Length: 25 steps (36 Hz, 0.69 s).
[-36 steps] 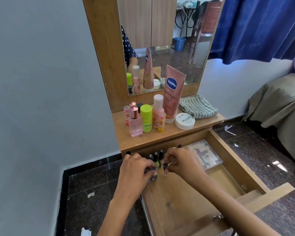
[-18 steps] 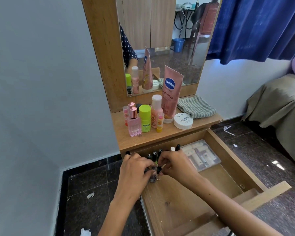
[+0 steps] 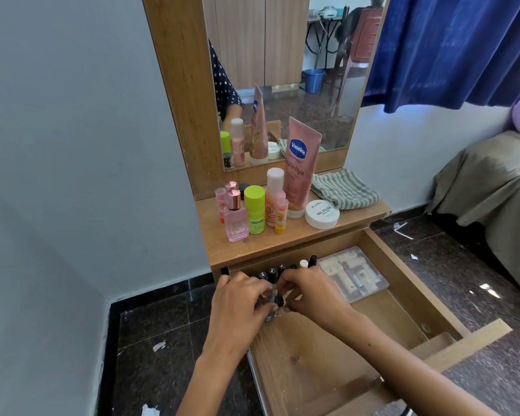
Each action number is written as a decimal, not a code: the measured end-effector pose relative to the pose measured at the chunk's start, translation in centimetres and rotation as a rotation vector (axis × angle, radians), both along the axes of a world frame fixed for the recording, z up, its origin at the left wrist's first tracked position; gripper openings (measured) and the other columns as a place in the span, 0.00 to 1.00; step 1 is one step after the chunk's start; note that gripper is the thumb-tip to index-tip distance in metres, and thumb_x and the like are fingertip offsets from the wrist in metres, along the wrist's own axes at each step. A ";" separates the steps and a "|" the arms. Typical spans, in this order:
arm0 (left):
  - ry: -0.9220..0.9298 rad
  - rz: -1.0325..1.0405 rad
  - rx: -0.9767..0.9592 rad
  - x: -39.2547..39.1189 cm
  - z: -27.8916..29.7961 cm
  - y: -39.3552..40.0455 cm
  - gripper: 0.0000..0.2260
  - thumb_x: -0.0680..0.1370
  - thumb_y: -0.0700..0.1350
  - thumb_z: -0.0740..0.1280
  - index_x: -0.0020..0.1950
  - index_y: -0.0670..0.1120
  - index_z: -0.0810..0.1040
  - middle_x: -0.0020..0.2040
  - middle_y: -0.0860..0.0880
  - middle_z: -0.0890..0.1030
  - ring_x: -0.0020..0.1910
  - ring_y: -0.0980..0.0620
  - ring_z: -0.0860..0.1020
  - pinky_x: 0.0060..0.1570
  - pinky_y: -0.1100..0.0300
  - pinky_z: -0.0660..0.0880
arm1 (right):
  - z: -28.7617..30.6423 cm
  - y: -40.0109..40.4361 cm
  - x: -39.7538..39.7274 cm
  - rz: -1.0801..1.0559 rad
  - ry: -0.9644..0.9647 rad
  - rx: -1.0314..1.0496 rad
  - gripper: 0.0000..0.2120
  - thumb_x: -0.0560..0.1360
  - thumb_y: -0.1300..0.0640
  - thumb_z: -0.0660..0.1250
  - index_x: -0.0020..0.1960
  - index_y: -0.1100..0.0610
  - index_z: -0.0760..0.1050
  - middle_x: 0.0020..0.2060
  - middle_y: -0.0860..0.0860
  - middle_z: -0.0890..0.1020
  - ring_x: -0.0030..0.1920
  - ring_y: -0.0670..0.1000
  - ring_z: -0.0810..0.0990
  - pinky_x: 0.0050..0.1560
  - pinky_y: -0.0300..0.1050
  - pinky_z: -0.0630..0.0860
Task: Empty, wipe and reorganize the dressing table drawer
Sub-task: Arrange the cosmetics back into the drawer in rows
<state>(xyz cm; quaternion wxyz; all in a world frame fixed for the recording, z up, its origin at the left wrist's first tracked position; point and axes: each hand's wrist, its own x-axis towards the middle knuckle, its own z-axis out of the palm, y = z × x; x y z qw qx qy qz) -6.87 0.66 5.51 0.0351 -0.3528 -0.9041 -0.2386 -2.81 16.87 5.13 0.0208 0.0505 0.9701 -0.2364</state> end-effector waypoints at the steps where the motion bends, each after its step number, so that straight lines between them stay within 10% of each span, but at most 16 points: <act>1: 0.001 -0.003 -0.002 0.0 0.0 0.0 0.13 0.74 0.54 0.69 0.58 0.58 0.79 0.53 0.61 0.80 0.55 0.60 0.72 0.50 0.63 0.60 | 0.3 0.1 0.0 -0.003 -0.004 -0.009 0.15 0.68 0.61 0.74 0.53 0.51 0.79 0.48 0.46 0.83 0.48 0.45 0.82 0.50 0.46 0.79; 17: 0.042 -0.098 -0.029 -0.1 -0.7 0.8 0.13 0.76 0.55 0.65 0.61 0.58 0.78 0.57 0.60 0.74 0.59 0.59 0.67 0.51 0.65 0.53 | 4.0 -0.3 -3.0 -0.334 0.703 0.006 0.22 0.71 0.51 0.73 0.64 0.50 0.75 0.52 0.49 0.77 0.37 0.45 0.79 0.35 0.41 0.75; 25: 0.089 -0.052 0.156 0.0 -1.1 0.3 0.09 0.72 0.50 0.73 0.51 0.54 0.83 0.48 0.58 0.80 0.50 0.58 0.74 0.50 0.63 0.64 | 4.6 -0.3 -2.6 -0.311 0.708 -0.123 0.11 0.71 0.52 0.73 0.45 0.52 0.71 0.42 0.42 0.80 0.40 0.45 0.81 0.39 0.51 0.79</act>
